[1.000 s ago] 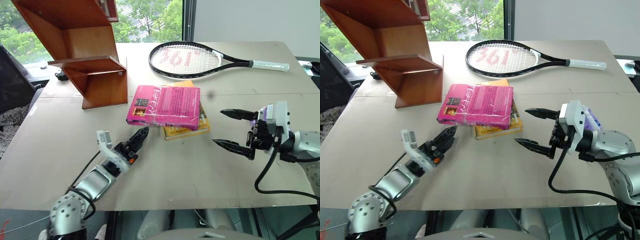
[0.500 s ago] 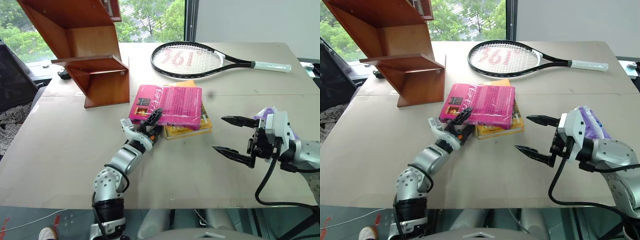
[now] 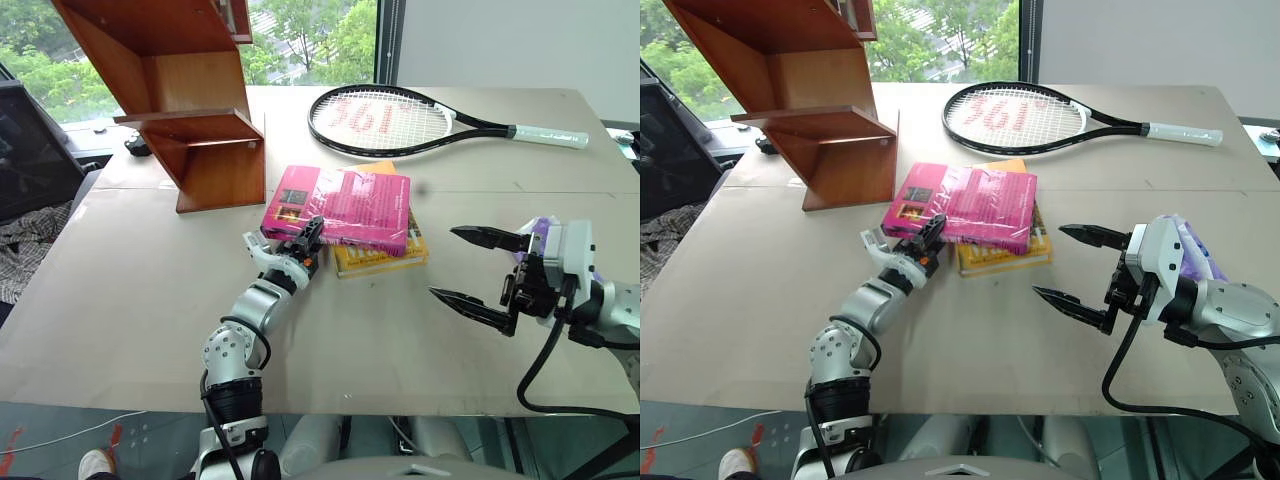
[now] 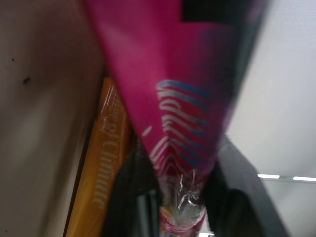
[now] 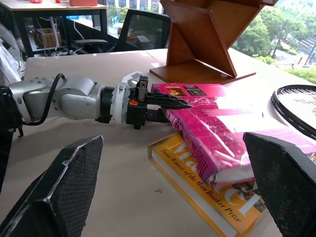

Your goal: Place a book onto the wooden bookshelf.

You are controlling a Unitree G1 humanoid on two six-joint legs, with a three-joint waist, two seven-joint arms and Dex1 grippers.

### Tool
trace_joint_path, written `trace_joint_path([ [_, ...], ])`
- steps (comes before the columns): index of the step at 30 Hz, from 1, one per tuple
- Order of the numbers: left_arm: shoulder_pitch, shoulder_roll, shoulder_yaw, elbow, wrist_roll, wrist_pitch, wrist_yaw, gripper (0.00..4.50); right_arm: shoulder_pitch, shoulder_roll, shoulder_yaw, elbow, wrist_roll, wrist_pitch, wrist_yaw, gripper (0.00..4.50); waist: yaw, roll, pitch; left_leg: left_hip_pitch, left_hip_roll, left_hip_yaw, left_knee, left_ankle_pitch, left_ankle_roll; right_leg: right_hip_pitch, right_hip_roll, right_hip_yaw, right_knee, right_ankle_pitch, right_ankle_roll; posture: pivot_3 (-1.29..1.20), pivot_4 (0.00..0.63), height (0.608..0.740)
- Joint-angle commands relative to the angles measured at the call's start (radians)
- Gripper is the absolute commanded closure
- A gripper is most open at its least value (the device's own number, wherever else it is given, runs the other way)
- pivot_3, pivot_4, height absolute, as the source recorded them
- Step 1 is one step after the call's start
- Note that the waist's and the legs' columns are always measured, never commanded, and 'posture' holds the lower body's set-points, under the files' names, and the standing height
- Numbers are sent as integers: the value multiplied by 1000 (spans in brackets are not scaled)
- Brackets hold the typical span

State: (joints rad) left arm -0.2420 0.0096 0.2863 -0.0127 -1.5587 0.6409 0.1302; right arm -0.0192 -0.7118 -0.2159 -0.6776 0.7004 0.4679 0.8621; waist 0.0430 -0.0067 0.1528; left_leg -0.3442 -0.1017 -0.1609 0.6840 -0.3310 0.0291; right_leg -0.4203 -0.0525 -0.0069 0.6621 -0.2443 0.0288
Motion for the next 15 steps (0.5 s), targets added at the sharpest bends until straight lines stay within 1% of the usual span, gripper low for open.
trace_joint_path([
  [1,22,28,20,-81,-14,24,-25,4235,-3,-7,-18,-28,5,-21,-10,0,-1,0,0,0,0,0,0,0,0,0,0,0,0,0,0,0,150,740],
  [5,11,63,26,-240,-69,25,25,4235,-5,-4,-18,-29,10,-21,-18,0,-3,-2,1,0,0,0,0,0,0,-1,0,1,0,0,0,0,150,740],
  [8,-35,132,16,-348,-71,35,45,4235,-24,9,-28,-26,19,-26,-43,0,1,-2,1,-1,0,0,0,0,0,-1,0,1,-1,0,0,0,150,740],
  [11,-73,273,-40,-448,39,91,-48,4235,-43,42,-39,-14,31,-50,-67,0,-2,-3,1,-1,0,0,0,0,0,-1,1,1,0,0,0,0,150,740],
  [13,-120,390,-78,-513,133,117,-139,4235,-46,51,-46,-6,32,-68,-66,0,-2,-3,1,0,0,1,-1,0,0,-1,1,1,-1,0,0,0,150,740],
  [14,-134,427,-91,-530,166,119,-170,4236,-46,52,-49,-4,33,-72,-66,0,-2,-3,1,-1,0,1,-1,0,0,-1,1,1,-1,0,0,0,150,740],
  [15,-164,495,-111,-557,246,113,-224,4236,-48,49,-59,-1,41,-71,-67,0,-2,-2,1,-1,0,1,-2,0,0,-1,1,1,-1,0,0,0,150,740],
])
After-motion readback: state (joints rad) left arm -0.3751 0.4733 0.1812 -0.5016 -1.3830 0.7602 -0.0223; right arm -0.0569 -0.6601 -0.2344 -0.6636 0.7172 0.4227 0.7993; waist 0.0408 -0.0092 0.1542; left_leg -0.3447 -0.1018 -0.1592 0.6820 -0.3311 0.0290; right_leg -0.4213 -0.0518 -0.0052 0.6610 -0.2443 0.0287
